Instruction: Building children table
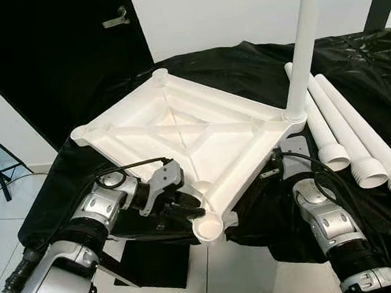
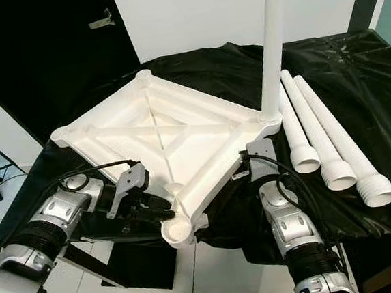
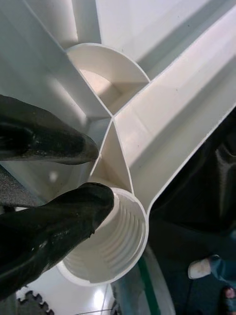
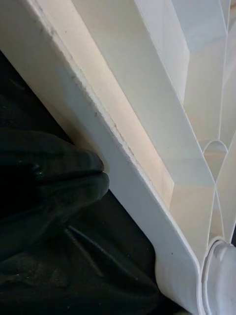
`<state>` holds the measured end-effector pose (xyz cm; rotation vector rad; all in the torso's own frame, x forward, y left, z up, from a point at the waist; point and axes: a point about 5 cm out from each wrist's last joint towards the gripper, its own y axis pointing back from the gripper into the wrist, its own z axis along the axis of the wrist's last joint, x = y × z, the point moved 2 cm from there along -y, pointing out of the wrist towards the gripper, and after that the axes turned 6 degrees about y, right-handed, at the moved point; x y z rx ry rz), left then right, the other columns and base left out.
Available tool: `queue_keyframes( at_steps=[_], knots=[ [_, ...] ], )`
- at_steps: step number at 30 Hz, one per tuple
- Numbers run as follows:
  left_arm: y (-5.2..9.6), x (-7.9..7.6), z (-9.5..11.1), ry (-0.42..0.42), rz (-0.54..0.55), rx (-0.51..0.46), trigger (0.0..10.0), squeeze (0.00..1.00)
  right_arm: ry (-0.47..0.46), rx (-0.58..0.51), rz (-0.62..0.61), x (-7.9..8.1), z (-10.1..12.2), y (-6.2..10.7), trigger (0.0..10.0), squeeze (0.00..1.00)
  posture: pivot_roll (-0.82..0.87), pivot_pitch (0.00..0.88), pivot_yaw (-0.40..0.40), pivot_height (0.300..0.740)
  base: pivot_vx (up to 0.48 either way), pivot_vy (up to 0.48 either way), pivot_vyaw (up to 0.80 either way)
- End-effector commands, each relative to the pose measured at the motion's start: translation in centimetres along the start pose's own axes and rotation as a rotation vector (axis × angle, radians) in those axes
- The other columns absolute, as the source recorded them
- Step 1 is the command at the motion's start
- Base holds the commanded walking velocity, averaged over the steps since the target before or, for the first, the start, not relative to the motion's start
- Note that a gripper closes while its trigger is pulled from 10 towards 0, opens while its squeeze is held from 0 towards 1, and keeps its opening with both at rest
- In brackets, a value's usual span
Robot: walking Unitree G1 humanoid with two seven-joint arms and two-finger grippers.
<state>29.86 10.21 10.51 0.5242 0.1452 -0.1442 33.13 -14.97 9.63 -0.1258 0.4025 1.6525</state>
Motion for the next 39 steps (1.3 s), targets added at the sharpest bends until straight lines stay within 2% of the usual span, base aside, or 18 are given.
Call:
queue_keyframes(
  at_steps=[1,4,7,9,11,20,23,28,31,35,38,39],
  knots=[
    [-4.0,-1.8,-0.5,0.005,-0.168,0.003,10.0,0.00,-0.007,-0.026,0.070,1.7,0.9,-0.2,10.0,0.00,-0.18,0.000,0.128,0.740,0.000,0.000,0.00],
    [-4.2,-1.9,-0.4,0.022,-0.164,-0.020,10.0,0.00,0.025,0.006,0.153,1.7,-0.1,-1.0,10.0,0.00,-0.18,0.000,0.131,0.740,0.000,0.000,0.00],
    [-4.3,-1.9,-0.3,0.025,-0.164,-0.028,10.0,0.00,0.035,0.002,0.167,1.6,0.0,-1.2,10.0,0.00,-0.17,0.000,0.131,0.740,0.000,0.000,0.00],
    [-4.4,-2.0,-0.2,0.028,-0.164,-0.038,10.0,0.00,0.039,-0.008,0.184,1.5,0.4,-1.4,10.0,0.00,-0.17,0.000,0.130,0.740,0.000,0.000,0.00],
    [-4.7,-2.0,0.1,0.038,-0.154,-0.063,10.0,0.00,0.043,-0.049,0.221,1.0,1.7,-2.3,10.0,0.00,-0.16,0.000,0.131,0.740,0.000,0.000,0.00],
    [-5.2,-2.2,0.4,0.044,-0.153,-0.094,10.0,0.00,0.067,-0.089,0.220,0.0,3.1,-3.7,10.0,0.00,-0.15,0.000,0.129,0.740,0.000,0.000,0.00],
    [-5.7,-2.3,0.8,0.045,-0.147,-0.119,10.0,0.00,0.070,-0.090,0.176,-0.5,3.4,-4.3,10.0,0.00,-0.14,0.000,0.128,0.740,0.000,0.000,0.00],
    [-6.2,-2.1,1.1,0.037,-0.119,-0.138,10.0,0.00,0.069,-0.087,0.139,-0.6,3.2,-4.2,10.0,0.00,-0.14,0.000,0.127,0.740,0.000,0.000,0.00],
    [-6.2,-0.9,1.4,0.003,-0.013,-0.169,10.0,0.00,0.064,-0.101,0.065,-0.7,2.6,-3.4,10.0,0.00,-0.14,0.000,0.129,0.740,0.000,0.000,0.00],
    [-5.9,-0.3,1.8,-0.028,0.037,-0.191,10.0,0.00,0.048,-0.109,0.008,-1.0,2.3,-2.8,10.0,0.00,-0.15,0.000,0.130,0.740,0.000,0.000,0.00],
    [-4.8,1.4,3.6,-0.087,0.195,-0.284,10.0,0.00,0.043,-0.133,-0.100,-1.9,2.3,-1.7,10.0,0.00,-0.16,0.000,0.136,0.740,0.000,0.000,0.00],
    [-4.8,1.4,3.6,-0.087,0.195,-0.284,10.0,0.00,0.043,-0.133,-0.100,-1.9,2.3,-1.7,10.0,0.00,-0.16,0.000,0.136,0.740,0.000,0.000,0.00]
  ],
)
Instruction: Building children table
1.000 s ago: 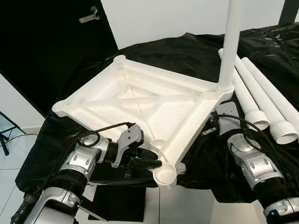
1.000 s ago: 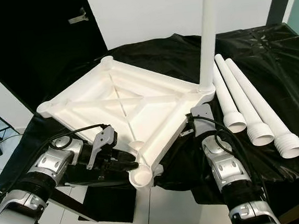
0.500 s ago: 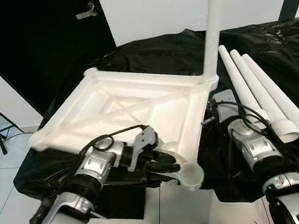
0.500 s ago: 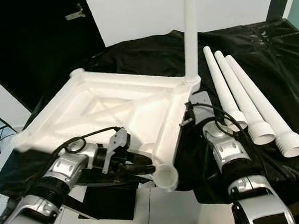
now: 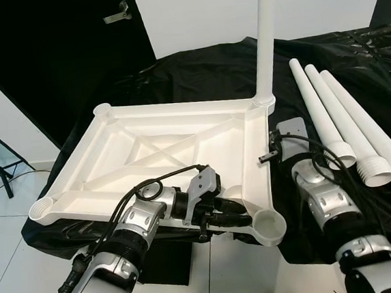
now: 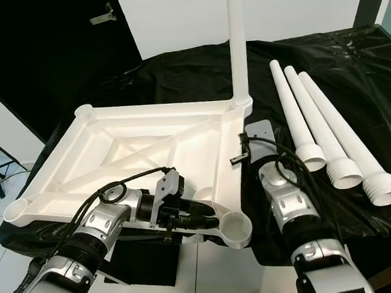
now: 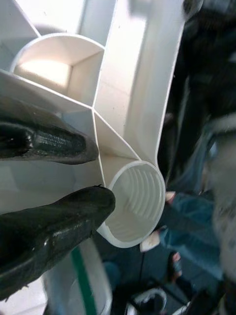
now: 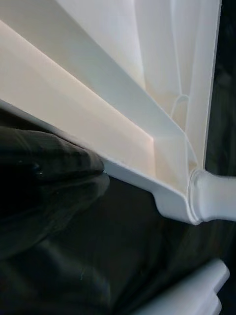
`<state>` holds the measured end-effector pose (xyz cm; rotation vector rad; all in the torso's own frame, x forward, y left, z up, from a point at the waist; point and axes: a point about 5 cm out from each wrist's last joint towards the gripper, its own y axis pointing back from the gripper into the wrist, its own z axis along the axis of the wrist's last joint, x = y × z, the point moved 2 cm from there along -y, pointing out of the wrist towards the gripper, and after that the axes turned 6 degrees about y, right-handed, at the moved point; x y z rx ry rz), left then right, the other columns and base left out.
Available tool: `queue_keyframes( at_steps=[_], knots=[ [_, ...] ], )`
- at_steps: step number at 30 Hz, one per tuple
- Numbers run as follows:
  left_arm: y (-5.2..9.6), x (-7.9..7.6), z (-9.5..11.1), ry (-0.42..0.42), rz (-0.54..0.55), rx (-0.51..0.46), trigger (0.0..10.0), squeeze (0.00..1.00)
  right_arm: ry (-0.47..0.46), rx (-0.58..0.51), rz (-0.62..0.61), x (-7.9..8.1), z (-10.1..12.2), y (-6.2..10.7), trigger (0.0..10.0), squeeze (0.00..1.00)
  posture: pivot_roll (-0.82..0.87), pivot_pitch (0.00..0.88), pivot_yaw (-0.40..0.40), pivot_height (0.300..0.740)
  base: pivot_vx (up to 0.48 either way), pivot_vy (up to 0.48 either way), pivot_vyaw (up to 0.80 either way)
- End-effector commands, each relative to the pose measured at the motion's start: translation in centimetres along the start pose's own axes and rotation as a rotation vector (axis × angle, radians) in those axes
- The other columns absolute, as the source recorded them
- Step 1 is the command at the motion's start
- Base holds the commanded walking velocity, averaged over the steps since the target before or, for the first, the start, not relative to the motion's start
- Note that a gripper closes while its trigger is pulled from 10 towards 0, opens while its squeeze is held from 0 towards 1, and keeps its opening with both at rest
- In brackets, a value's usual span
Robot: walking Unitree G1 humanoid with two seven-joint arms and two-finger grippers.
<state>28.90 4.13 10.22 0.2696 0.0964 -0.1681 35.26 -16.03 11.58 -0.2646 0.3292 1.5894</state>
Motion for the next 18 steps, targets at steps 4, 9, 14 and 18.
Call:
queue_keyframes(
  at_steps=[4,9,14,18],
  knots=[
    [1.7,2.5,2.8,-0.066,0.262,-0.100,10.0,0.00,0.024,-0.038,-0.069,-0.5,1.4,0.6,10.0,0.00,-0.17,0.000,0.139,0.740,0.000,0.000,0.00],
    [3.1,2.2,3.5,-0.062,0.222,-0.120,10.0,0.00,0.035,-0.059,-0.101,-0.6,2.4,1.0,10.0,0.00,-0.17,0.000,0.141,0.740,0.000,0.000,0.00],
    [5.8,1.2,2.6,-0.050,0.157,-0.088,10.0,0.00,0.023,-0.074,-0.174,-1.5,3.6,1.9,10.0,0.00,-0.17,0.000,0.139,0.740,0.000,0.000,0.00],
    [6.7,0.1,1.9,-0.060,0.136,-0.078,10.0,0.00,0.002,-0.090,-0.210,-2.3,4.5,2.5,10.0,0.00,-0.16,0.000,0.135,0.740,0.000,0.000,0.00]
  ],
)
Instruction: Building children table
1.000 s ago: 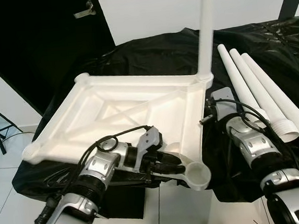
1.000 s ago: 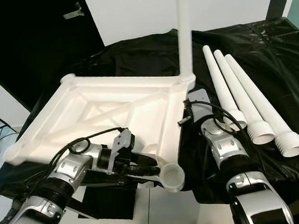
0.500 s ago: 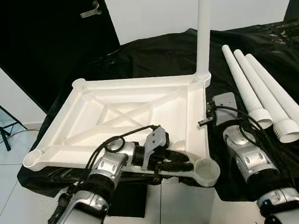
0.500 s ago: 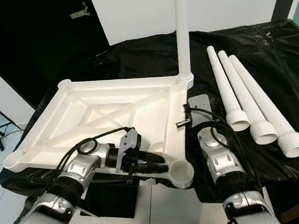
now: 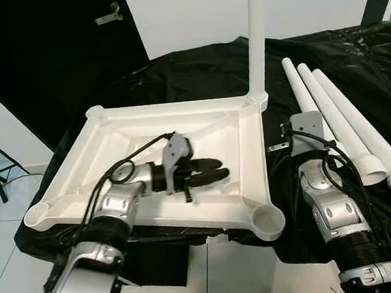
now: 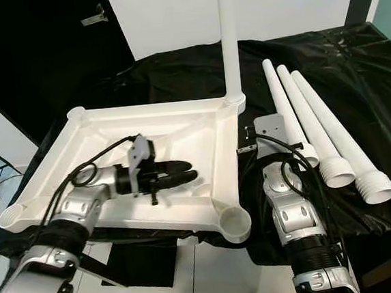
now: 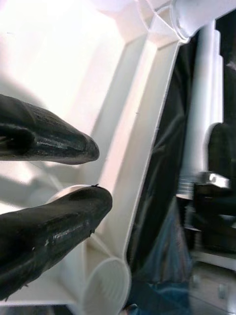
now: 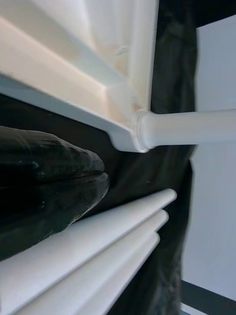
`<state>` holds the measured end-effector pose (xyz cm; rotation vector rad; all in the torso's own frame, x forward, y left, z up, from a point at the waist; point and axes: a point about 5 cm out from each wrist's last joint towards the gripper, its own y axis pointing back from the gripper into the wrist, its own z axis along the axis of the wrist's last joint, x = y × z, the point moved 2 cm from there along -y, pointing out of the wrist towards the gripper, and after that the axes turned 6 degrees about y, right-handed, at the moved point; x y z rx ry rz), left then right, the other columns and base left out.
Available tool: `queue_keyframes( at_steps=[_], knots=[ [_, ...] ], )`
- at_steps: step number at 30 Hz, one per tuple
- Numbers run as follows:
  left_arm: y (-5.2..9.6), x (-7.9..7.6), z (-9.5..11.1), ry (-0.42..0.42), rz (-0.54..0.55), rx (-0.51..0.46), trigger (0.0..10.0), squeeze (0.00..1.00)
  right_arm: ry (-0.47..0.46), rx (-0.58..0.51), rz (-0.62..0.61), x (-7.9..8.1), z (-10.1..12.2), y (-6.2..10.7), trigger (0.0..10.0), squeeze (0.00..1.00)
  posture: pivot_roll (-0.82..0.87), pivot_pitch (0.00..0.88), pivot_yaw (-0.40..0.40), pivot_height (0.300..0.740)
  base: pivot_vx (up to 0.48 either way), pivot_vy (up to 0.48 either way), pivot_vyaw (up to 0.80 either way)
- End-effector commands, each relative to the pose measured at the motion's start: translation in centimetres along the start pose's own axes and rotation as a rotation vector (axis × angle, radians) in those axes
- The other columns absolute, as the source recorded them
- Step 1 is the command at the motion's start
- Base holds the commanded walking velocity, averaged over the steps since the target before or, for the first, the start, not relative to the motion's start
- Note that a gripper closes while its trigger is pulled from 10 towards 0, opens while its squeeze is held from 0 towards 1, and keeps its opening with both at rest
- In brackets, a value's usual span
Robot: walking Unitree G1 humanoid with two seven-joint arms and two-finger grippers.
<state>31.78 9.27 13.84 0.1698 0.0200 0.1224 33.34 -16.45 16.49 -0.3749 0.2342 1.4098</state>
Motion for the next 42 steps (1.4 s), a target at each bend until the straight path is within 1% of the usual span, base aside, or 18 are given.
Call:
queue_keyframes(
  at_steps=[1,4,11,13,15,21,23,26,31,32,33,34,36,37,38,39,40,42],
  knots=[
    [1.1,-1.6,-0.4,-0.013,-0.164,0.029,10.0,0.00,-0.019,0.006,-0.018,-0.4,0.4,0.4,10.0,0.00,-0.16,0.000,0.134,0.740,0.000,0.000,0.00],
    [1.5,-2.2,-0.5,-0.010,-0.170,0.025,10.0,0.00,-0.020,0.010,-0.020,-0.7,0.6,0.7,10.0,0.00,-0.16,0.000,0.130,0.740,0.000,0.000,0.00],
    [2.3,-3.7,0.0,-0.003,-0.214,-0.011,10.0,0.00,-0.030,0.052,-0.030,-1.1,-0.2,1.0,10.0,0.00,-0.15,0.000,0.124,0.740,0.000,0.000,0.00],
    [2.4,-4.1,-0.3,-0.012,-0.234,0.011,10.0,0.00,-0.032,0.056,-0.032,-1.2,-0.3,1.0,10.0,0.00,-0.15,0.000,0.123,0.740,0.000,0.000,0.00],
    [2.6,-4.9,-1.6,-0.035,-0.282,0.103,10.0,0.00,-0.036,0.066,-0.035,-1.4,-0.4,0.8,10.0,0.00,-0.15,0.000,0.123,0.740,0.000,0.000,0.00],
    [2.9,-5.5,-2.6,-0.035,-0.317,0.191,10.0,0.00,-0.048,0.078,-0.042,-1.8,-0.3,0.7,10.0,0.00,-0.15,0.000,0.123,0.740,0.000,0.000,0.00],
    [3.2,-5.8,-3.8,-0.053,-0.333,0.286,10.0,0.00,-0.051,0.081,-0.047,-2.0,-0.3,0.6,10.0,0.00,-0.15,0.000,0.124,0.740,0.000,0.000,0.00],
    [3.1,-5.8,-4.3,-0.061,-0.333,0.320,10.0,0.00,-0.054,0.083,-0.049,-2.0,-0.3,0.5,10.0,0.00,-0.16,0.000,0.126,0.740,0.000,0.000,0.00],
    [2.9,-5.9,-4.4,-0.059,-0.338,0.325,10.0,0.00,-0.061,0.083,-0.050,-2.0,-0.2,0.5,10.0,0.00,-0.16,0.000,0.125,0.740,0.000,0.000,0.00],
    [3.0,-5.9,-4.5,-0.056,-0.341,0.329,10.0,0.06,-0.062,0.083,-0.050,-2.0,-0.2,0.6,10.0,0.00,-0.16,0.000,0.125,0.740,0.000,0.000,0.00],
    [3.0,-5.9,-4.5,-0.056,-0.341,0.329,10.0,0.06,-0.062,0.083,-0.050,-2.0,-0.2,0.6,10.0,0.00,-0.16,0.000,0.125,0.740,0.000,0.000,0.00],
    [3.0,-5.9,-4.7,-0.053,-0.340,0.335,10.0,0.18,-0.063,0.083,-0.052,-2.0,-0.1,0.6,10.0,0.00,-0.16,0.000,0.125,0.740,0.000,0.000,0.00],
    [3.1,-5.8,-4.8,-0.053,-0.342,0.347,10.0,0.18,-0.064,0.083,-0.052,-2.0,-0.1,0.6,10.0,0.00,-0.16,0.000,0.125,0.740,0.000,0.000,0.00],
    [3.1,-5.9,-5.0,-0.053,-0.346,0.360,10.0,0.46,-0.066,0.084,-0.053,-2.0,0.0,0.5,10.0,0.00,-0.16,0.000,0.123,0.740,0.000,0.000,0.00],
    [3.1,-5.9,-5.0,-0.053,-0.346,0.360,10.0,0.46,-0.066,0.084,-0.053,-2.0,0.0,0.5,10.0,0.00,-0.16,0.000,0.123,0.740,0.000,0.000,0.00],
    [3.1,-5.9,-5.2,-0.052,-0.351,0.367,10.0,0.75,-0.067,0.084,-0.053,-2.0,0.0,0.5,10.0,0.00,-0.16,0.000,0.123,0.740,0.000,0.000,0.00],
    [3.2,-5.9,-5.0,-0.044,-0.350,0.357,10.0,0.92,-0.069,0.084,-0.053,-2.0,0.0,0.5,10.0,0.00,-0.16,0.000,0.122,0.740,0.000,0.000,0.00],
    [3.3,-5.8,-4.8,-0.038,-0.349,0.348,10.0,0.92,-0.070,0.083,-0.052,-2.0,0.1,0.5,10.0,0.00,-0.16,0.000,0.122,0.740,0.000,0.000,0.00]
  ],
)
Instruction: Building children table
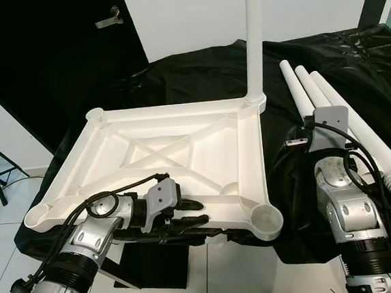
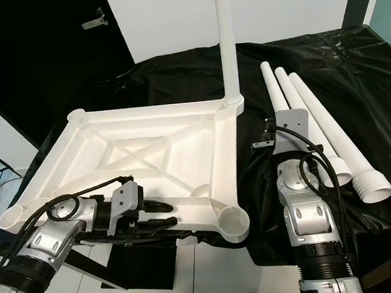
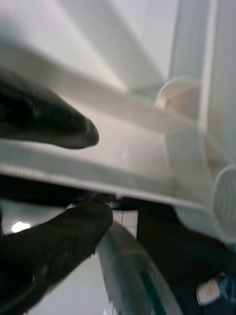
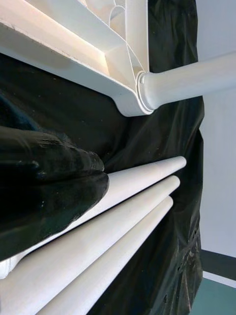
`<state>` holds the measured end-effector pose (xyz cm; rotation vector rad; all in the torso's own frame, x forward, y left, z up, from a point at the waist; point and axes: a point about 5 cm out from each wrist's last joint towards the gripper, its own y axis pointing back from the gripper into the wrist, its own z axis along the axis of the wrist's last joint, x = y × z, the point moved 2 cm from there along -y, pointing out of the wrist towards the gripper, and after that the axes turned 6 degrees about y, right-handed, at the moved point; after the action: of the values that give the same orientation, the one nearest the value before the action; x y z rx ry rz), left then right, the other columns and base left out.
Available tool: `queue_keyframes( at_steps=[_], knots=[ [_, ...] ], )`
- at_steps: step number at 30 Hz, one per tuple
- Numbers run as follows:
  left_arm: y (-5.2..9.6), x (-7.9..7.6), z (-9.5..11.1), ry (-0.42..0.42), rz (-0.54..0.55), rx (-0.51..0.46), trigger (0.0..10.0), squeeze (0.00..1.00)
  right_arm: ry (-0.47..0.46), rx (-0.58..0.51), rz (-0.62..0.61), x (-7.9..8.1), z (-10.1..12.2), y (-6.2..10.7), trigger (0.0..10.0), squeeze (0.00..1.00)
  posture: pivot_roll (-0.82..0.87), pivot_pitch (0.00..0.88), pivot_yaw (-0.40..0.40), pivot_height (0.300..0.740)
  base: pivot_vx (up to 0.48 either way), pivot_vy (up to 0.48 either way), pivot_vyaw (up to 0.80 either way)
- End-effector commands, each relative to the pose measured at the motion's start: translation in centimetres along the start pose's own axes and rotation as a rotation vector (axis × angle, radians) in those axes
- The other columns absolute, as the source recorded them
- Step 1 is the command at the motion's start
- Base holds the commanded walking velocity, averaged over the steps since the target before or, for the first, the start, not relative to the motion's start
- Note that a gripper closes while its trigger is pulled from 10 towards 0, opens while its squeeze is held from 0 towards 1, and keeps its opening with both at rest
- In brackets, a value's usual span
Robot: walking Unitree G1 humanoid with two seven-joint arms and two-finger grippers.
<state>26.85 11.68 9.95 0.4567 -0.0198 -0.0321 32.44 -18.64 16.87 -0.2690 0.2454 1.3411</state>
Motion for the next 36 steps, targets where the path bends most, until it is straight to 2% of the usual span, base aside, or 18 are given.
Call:
queue_keyframes(
  at_steps=[1,5,7,8,9,11,12,13,16,19,24,25,27,28,33,34,35,36],
  knots=[
    [1.0,-1.3,0.0,0.013,-0.203,0.023,10.0,0.91,-0.020,-0.007,0.011,0.3,0.5,0.0,10.0,0.00,-0.16,0.000,0.120,0.740,0.000,0.000,0.00],
    [1.7,-1.1,1.0,0.015,-0.199,-0.028,10.0,0.87,-0.019,-0.002,0.011,0.2,0.4,0.0,10.0,0.00,-0.16,0.000,0.120,0.740,0.000,0.000,0.00],
    [1.7,-1.1,0.6,0.005,-0.198,0.003,10.0,0.82,-0.019,0.000,0.013,0.2,0.3,0.0,10.0,0.00,-0.15,0.000,0.119,0.740,0.000,0.000,0.00],
    [1.6,-1.1,0.2,0.001,-0.199,0.026,10.0,0.73,-0.019,0.000,0.015,0.3,0.4,-0.1,10.0,0.00,-0.15,0.000,0.119,0.740,0.000,0.000,0.00],
    [1.2,-1.1,-0.4,-0.008,-0.192,0.057,10.0,0.47,-0.020,-0.002,0.017,0.4,0.5,-0.1,10.0,0.00,-0.15,0.000,0.119,0.740,0.000,0.000,0.00],
    [1.0,-1.1,-0.7,-0.015,-0.188,0.076,10.0,0.47,-0.021,-0.004,0.019,0.4,0.6,-0.2,10.0,0.00,-0.15,0.000,0.119,0.740,0.000,0.000,0.00],
    [0.7,-1.0,-1.1,-0.023,-0.177,0.101,10.0,0.00,-0.023,-0.005,0.020,0.4,0.7,-0.2,10.0,0.00,-0.15,0.000,0.120,0.740,0.000,0.000,0.00],
    [0.7,-1.0,-1.1,-0.023,-0.177,0.101,10.0,0.00,-0.023,-0.005,0.020,0.4,0.7,-0.2,10.0,0.00,-0.15,0.000,0.120,0.740,0.000,0.000,0.00],
    [0.1,-0.9,-2.2,-0.028,-0.169,0.185,10.0,0.00,-0.025,-0.008,0.022,0.5,0.8,-0.2,10.0,0.00,-0.16,0.000,0.121,0.740,0.000,0.000,0.00],
    [-0.1,-0.8,-2.5,-0.012,-0.163,0.212,10.0,0.00,-0.028,-0.009,0.021,0.4,0.7,-0.1,10.0,0.00,-0.16,0.000,0.123,0.740,0.000,0.000,0.00],
    [-0.7,0.6,-3.5,-0.036,-0.059,0.283,10.0,0.00,-0.033,-0.011,0.020,0.3,0.8,-0.1,10.0,0.00,-0.17,0.000,0.126,0.740,0.000,0.000,0.00],
    [-1.0,1.0,-3.4,-0.039,-0.039,0.267,7.0,0.00,-0.034,-0.011,0.022,0.4,0.8,0.0,10.0,0.00,-0.17,0.000,0.126,0.740,0.000,0.000,0.00],
    [-1.0,1.0,-3.4,-0.039,-0.039,0.267,7.0,0.00,-0.034,-0.011,0.022,0.4,0.8,0.0,10.0,0.00,-0.17,0.000,0.126,0.740,0.000,0.000,0.00],
    [-1.3,1.2,-2.9,-0.034,-0.029,0.224,0.0,0.00,-0.036,-0.011,0.025,0.5,0.8,0.0,10.0,0.00,-0.17,0.000,0.126,0.740,0.000,0.000,0.00],
    [-1.7,1.5,-2.2,-0.023,-0.022,0.165,0.0,0.00,-0.037,-0.011,0.031,0.7,0.7,0.0,10.0,0.00,-0.17,0.000,0.129,0.740,0.000,0.000,0.00],
    [-1.8,1.9,-2.2,-0.035,0.005,0.176,2.8,0.00,-0.037,-0.012,0.031,0.6,0.7,0.0,10.0,0.00,-0.17,0.000,0.130,0.740,0.000,0.000,0.00],
    [-1.8,1.9,-2.2,-0.035,0.005,0.176,2.8,0.00,-0.037,-0.012,0.031,0.6,0.7,0.0,10.0,0.00,-0.17,0.000,0.130,0.740,0.000,0.000,0.00],
    [-1.9,2.1,-2.5,-0.049,0.022,0.200,5.5,0.00,-0.036,-0.013,0.031,0.5,0.8,-0.1,10.0,0.00,-0.17,0.000,0.130,0.740,0.000,0.000,0.00]
  ],
)
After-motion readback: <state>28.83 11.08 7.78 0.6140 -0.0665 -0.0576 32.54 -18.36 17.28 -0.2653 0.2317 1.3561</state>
